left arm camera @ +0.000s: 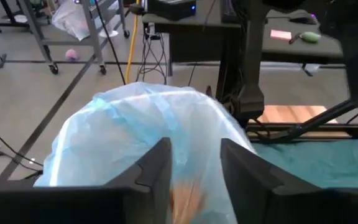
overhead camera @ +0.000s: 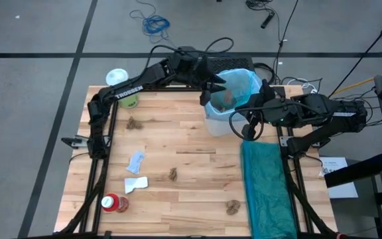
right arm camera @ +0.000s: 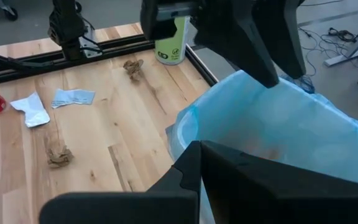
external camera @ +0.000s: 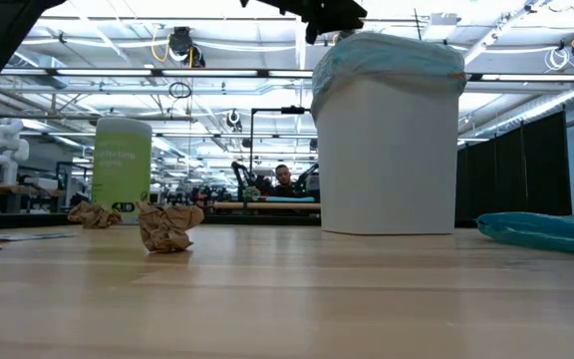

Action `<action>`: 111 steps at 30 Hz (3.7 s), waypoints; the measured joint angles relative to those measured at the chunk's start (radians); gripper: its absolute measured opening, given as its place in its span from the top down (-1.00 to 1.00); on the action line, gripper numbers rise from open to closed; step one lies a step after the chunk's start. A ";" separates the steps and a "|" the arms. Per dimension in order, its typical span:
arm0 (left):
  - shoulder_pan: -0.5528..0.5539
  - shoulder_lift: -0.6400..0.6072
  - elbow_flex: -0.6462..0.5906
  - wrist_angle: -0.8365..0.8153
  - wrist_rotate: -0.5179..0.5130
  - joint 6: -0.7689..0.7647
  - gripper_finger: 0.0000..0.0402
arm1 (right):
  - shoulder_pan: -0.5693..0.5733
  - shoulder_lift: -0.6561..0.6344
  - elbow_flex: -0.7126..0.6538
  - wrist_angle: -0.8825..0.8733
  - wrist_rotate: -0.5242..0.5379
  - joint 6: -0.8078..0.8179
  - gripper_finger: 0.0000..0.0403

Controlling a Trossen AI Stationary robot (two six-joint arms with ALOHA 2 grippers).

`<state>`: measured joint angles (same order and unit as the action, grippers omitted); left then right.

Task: Place trash/remove bag and relplace
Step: Put the top white paper trash into the trash bin

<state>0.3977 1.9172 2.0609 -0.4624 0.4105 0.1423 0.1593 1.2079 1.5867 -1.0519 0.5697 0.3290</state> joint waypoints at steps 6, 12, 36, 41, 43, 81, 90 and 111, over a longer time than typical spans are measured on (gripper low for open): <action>-0.001 -0.036 0.029 -0.220 -0.074 0.079 0.21 | 0.000 0.000 0.000 -0.022 0.000 0.000 1.00; -0.057 -0.168 0.070 -0.627 -0.316 0.179 0.71 | 0.000 0.000 0.000 -0.047 0.000 0.000 1.00; -0.442 -0.516 -0.677 -1.026 -0.573 -0.540 1.00 | 0.045 0.133 -0.001 -0.087 -0.104 -0.023 1.00; -0.446 -0.534 -1.012 -0.831 -0.573 -0.694 1.00 | 0.075 0.178 -0.001 -0.086 -0.102 -0.023 1.00; -0.442 -0.535 -1.120 -0.756 -0.566 -0.753 1.00 | 0.085 0.190 -0.001 -0.079 -0.102 -0.021 1.00; -0.330 -0.050 -1.066 0.444 -0.227 -0.535 1.00 | 0.094 0.227 -0.001 -0.053 -0.131 -0.001 1.00; -0.365 -0.269 -1.016 0.082 -0.389 -0.453 1.00 | 0.141 0.229 -0.001 -0.048 -0.187 -0.077 1.00; -0.411 -0.348 -1.418 0.469 -0.371 -0.706 1.00 | 0.138 0.230 -0.537 0.546 -0.415 0.008 1.00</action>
<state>-0.0135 1.5696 0.6430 0.0065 0.0394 -0.5637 0.2976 1.4380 1.0497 -0.5054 0.1546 0.3369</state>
